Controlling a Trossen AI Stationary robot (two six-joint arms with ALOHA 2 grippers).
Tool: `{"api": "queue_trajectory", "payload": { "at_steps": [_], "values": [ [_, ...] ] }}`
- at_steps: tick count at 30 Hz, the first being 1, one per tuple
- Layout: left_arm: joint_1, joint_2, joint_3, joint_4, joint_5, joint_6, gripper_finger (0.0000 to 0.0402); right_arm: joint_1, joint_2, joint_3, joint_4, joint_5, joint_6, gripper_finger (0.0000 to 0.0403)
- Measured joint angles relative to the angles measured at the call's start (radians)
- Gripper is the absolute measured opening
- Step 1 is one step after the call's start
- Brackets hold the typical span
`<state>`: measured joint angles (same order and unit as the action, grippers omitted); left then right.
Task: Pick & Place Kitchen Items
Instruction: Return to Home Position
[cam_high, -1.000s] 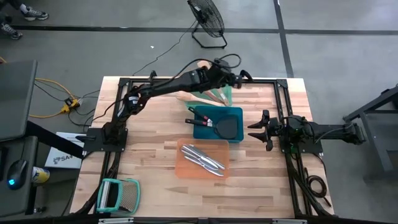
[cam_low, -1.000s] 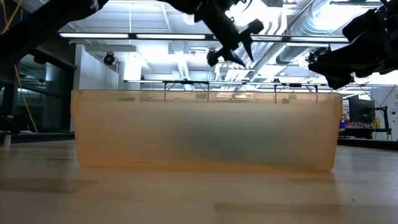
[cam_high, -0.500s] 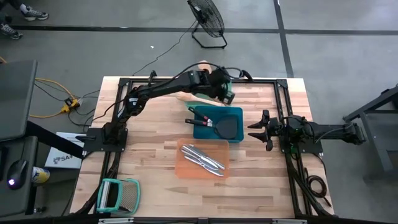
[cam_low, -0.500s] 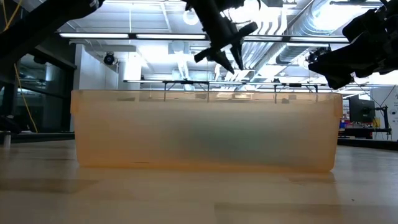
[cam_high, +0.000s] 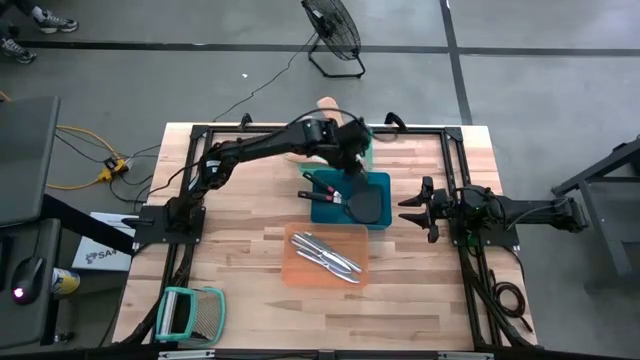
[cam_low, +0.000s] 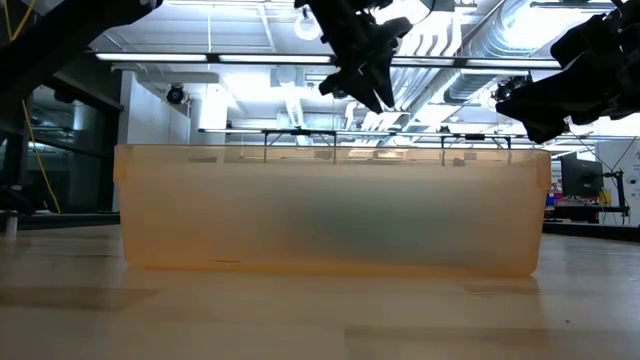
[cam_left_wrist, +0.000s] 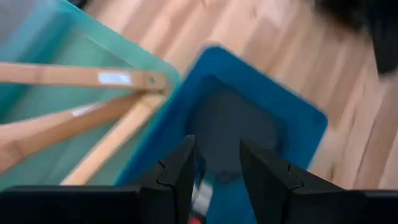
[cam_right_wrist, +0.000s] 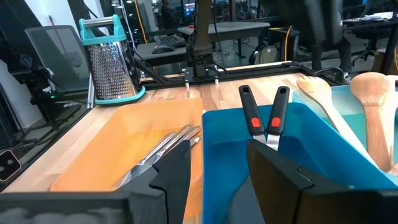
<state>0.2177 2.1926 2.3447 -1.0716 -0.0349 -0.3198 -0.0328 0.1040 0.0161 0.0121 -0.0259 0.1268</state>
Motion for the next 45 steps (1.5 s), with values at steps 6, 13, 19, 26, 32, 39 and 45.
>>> {"api": "queue_trajectory", "payload": {
  "at_steps": [6,13,19,26,32,39,45],
  "values": [
    [-0.055,0.000,-0.001,-0.075,0.001,0.107,0.0125,0.000,0.000,0.000,0.000,0.000,0.000,0.0149],
    [-0.107,-0.047,-0.001,-0.131,-0.063,0.109,0.0125,0.000,0.000,0.000,0.001,0.000,0.000,0.0149],
    [-0.128,-0.083,0.000,-0.117,-0.117,0.109,0.0125,0.000,0.000,0.000,0.001,0.000,0.000,0.0149],
    [-0.129,-0.095,-0.004,-0.098,-0.121,0.109,0.0125,0.000,0.000,0.000,0.001,0.000,0.000,0.0149],
    [-0.126,-0.095,-0.005,-0.093,-0.110,0.106,0.0125,0.000,0.000,0.000,0.001,0.000,0.000,0.0149],
    [-0.126,-0.107,-0.005,-0.075,-0.149,0.106,0.0125,0.000,0.000,0.000,0.001,0.000,0.000,0.0149],
    [-0.127,-0.106,-0.005,-0.057,-0.167,0.103,0.0125,0.000,0.000,0.000,0.001,0.000,0.000,0.0149]
  ]
}}
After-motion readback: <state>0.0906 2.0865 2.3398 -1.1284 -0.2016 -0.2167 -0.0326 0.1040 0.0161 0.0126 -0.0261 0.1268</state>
